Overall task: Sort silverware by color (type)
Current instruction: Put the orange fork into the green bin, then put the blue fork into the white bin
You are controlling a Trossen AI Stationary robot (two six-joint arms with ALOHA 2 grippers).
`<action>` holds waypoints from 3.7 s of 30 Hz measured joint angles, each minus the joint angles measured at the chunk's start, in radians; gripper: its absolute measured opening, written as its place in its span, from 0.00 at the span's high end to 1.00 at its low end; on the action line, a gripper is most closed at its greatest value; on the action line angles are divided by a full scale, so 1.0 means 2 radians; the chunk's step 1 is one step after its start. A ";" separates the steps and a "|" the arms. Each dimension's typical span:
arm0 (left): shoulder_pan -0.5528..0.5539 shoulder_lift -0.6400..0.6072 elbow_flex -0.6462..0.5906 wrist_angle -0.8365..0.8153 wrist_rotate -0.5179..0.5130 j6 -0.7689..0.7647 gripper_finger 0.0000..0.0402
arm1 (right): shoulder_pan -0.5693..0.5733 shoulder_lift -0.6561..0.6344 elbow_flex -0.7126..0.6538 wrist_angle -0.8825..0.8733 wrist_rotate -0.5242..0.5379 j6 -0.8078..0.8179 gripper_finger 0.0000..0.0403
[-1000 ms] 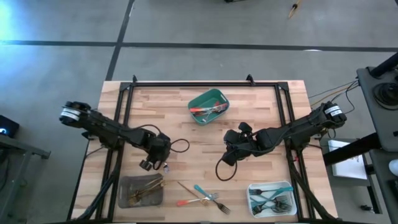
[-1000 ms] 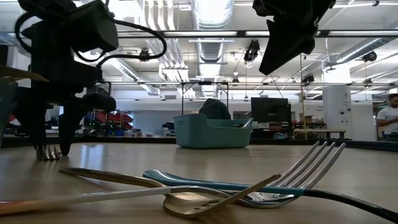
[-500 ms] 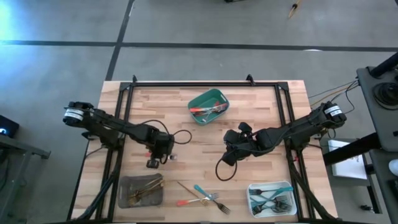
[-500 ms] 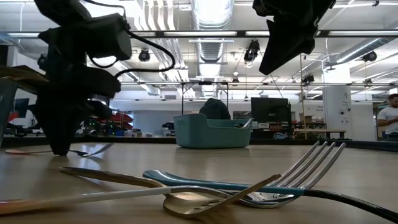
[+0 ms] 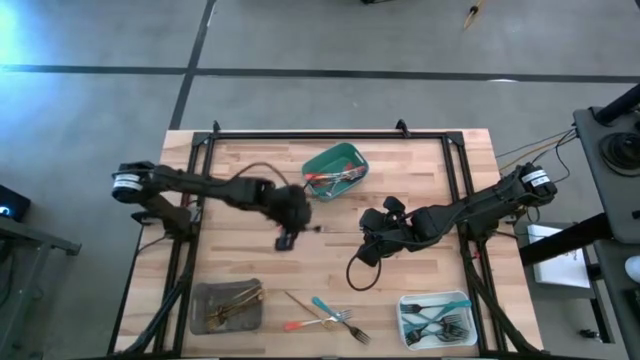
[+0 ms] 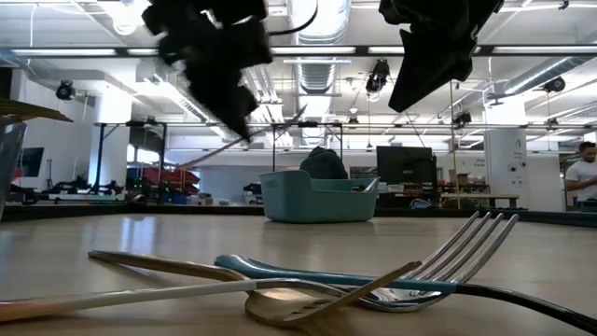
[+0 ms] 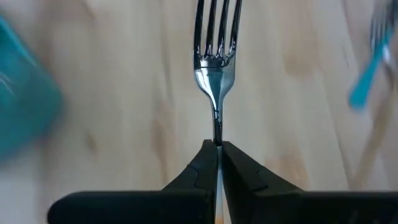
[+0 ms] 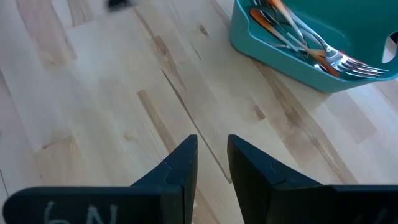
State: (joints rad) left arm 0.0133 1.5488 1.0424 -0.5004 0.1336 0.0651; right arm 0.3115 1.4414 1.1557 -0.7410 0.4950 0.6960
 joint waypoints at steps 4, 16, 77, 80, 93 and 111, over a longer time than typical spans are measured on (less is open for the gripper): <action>0.046 0.027 0.069 0.011 0.002 0.030 1.00 | 0.000 0.000 0.000 0.000 0.000 0.000 0.80; 0.190 0.162 0.244 0.009 0.006 0.053 1.00 | 0.000 0.000 0.000 0.000 0.000 0.000 0.80; -0.197 0.083 0.093 0.159 -0.014 -0.156 0.89 | 0.000 0.000 0.000 0.000 0.000 0.000 0.80; -0.198 0.084 0.078 0.202 -0.010 -0.158 0.89 | 0.000 0.000 0.000 0.000 0.000 0.000 0.80; -0.203 0.084 0.014 0.305 -0.009 -0.215 0.84 | 0.000 0.000 0.000 0.000 0.000 0.000 0.80; -0.216 0.082 0.013 0.266 0.029 -0.199 0.72 | 0.000 0.000 0.000 0.000 0.000 0.000 0.80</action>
State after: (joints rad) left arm -0.4182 1.7122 1.0683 0.0315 0.1910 -0.3322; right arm 0.3115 1.4414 1.1559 -0.7411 0.4950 0.6960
